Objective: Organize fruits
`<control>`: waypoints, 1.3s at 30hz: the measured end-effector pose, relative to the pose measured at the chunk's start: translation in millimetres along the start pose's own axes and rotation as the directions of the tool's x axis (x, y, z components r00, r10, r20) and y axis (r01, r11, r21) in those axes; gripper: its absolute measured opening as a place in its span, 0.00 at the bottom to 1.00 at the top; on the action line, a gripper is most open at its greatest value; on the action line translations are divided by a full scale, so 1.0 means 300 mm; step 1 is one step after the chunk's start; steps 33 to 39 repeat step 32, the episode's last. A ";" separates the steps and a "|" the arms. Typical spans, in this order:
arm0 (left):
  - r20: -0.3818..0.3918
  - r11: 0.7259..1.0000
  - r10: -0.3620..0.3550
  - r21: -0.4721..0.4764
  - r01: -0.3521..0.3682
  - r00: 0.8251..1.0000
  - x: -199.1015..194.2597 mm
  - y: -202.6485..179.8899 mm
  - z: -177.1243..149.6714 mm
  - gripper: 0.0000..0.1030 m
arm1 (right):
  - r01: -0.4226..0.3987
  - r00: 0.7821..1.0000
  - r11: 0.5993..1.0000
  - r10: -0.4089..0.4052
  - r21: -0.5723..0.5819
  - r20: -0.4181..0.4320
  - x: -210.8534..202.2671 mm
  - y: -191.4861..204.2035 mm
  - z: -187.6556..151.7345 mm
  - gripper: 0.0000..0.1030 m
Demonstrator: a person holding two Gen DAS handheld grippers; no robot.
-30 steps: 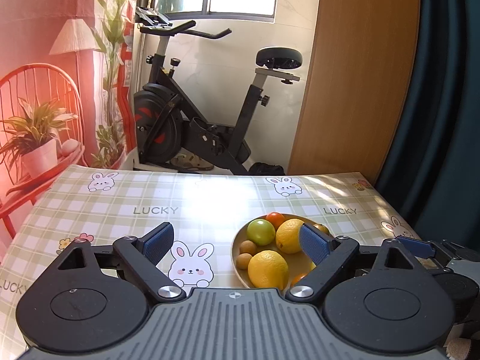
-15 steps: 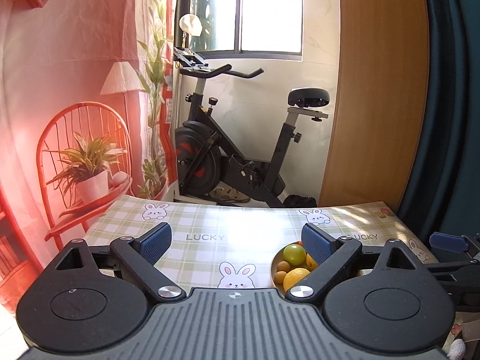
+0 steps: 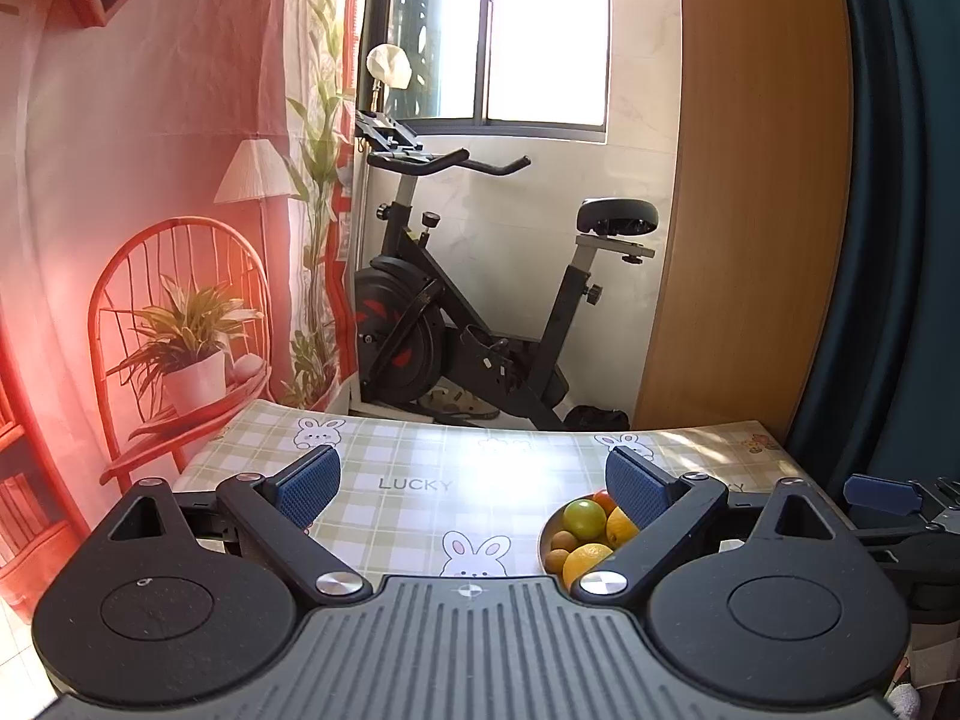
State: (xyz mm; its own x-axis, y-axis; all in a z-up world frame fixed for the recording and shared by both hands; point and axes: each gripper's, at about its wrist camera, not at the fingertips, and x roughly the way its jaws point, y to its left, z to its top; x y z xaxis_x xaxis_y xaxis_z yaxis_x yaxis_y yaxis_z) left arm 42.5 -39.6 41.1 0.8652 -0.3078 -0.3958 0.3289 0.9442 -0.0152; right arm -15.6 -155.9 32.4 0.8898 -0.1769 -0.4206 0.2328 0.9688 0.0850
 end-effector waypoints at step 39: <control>-0.014 1.000 0.005 -0.021 -0.006 1.000 -0.007 0.013 -0.001 0.95 | -0.012 1.000 1.000 0.012 -0.005 0.001 -0.017 0.037 0.001 1.00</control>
